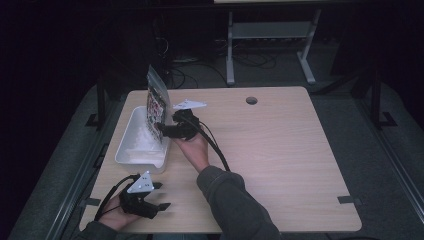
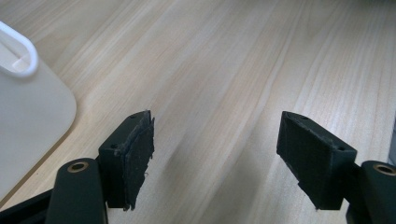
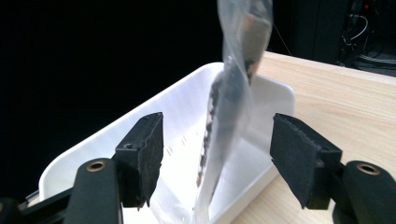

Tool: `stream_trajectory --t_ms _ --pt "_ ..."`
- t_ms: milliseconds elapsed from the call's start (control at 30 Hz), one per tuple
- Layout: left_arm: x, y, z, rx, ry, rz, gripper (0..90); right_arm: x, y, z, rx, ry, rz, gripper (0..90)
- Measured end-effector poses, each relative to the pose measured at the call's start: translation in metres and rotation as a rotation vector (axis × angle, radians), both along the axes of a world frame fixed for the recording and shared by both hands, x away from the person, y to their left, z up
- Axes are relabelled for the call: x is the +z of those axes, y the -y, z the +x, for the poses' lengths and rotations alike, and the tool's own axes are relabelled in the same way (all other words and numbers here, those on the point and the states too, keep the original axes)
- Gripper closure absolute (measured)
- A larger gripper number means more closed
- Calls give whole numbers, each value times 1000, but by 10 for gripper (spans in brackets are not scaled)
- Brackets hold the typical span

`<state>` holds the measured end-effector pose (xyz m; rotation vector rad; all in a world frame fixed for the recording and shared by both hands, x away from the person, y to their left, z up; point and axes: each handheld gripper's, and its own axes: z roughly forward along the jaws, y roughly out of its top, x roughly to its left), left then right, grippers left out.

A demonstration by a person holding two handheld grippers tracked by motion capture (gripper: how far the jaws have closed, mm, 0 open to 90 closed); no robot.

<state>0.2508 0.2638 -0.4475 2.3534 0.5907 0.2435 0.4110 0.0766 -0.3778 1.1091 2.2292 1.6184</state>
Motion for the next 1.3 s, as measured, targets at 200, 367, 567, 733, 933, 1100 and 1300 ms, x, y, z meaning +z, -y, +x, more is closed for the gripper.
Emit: stream_trajectory --t_ms 200,367,567,733,933,1100,1300 --pt "0 1 0 -3 2 5 268 -2 18 -4 21 -22 21 326" --pt "0 1 0 2 5 1 268 -2 35 -8 39 -39 29 325" --pt "0 2 0 9 5 0 268 1 56 -17 48 -33 47 323" --pt "0 1 1 15 5 -5 268 3 74 -22 48 -34 54 315" --pt "1 1 1 21 6 -16 266 3 91 -25 70 -62 70 313" --pt "2 1 1 29 9 -25 261 3 106 -30 75 -67 76 313" --pt "2 1 1 34 6 -34 254 3 123 -35 91 -77 85 292"
